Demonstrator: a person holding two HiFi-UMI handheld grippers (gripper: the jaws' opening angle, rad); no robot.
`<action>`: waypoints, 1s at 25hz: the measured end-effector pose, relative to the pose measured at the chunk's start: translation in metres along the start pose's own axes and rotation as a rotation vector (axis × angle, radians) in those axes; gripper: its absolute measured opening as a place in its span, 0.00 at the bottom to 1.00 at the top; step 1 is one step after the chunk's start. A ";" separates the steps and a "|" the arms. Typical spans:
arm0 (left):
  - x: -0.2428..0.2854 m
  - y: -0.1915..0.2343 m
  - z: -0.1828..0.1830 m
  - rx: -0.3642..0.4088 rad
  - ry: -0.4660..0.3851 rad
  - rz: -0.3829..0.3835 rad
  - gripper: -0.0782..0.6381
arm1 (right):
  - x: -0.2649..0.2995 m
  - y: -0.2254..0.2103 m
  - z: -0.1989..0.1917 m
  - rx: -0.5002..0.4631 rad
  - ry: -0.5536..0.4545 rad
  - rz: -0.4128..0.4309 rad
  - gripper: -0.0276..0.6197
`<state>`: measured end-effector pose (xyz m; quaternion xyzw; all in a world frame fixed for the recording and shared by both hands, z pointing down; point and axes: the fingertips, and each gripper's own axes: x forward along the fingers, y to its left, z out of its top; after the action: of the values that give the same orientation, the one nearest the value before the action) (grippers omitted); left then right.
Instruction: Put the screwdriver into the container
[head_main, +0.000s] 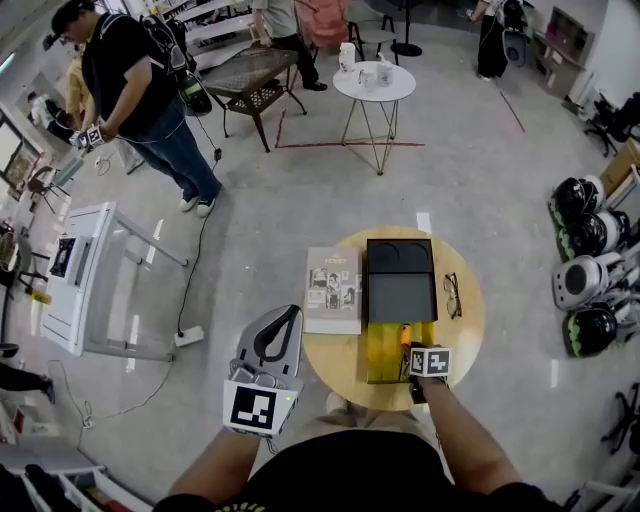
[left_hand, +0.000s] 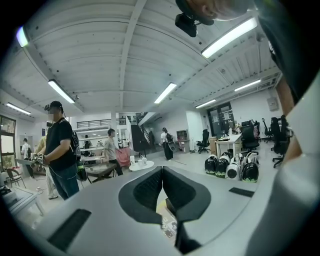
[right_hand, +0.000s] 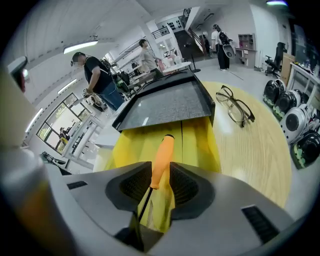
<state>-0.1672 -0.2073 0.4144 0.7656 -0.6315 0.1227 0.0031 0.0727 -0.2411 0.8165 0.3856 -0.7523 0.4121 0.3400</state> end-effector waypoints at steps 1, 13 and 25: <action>0.001 -0.002 0.000 -0.001 -0.003 -0.004 0.13 | -0.001 0.001 -0.002 -0.005 0.001 0.000 0.24; 0.011 -0.013 0.012 -0.022 -0.052 -0.038 0.13 | -0.059 -0.002 0.007 -0.082 -0.149 -0.020 0.06; 0.017 -0.032 0.024 -0.020 -0.104 -0.105 0.13 | -0.153 0.019 0.066 -0.224 -0.417 -0.050 0.06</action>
<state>-0.1287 -0.2211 0.3996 0.8031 -0.5908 0.0762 -0.0155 0.1154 -0.2460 0.6547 0.4406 -0.8375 0.2290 0.2281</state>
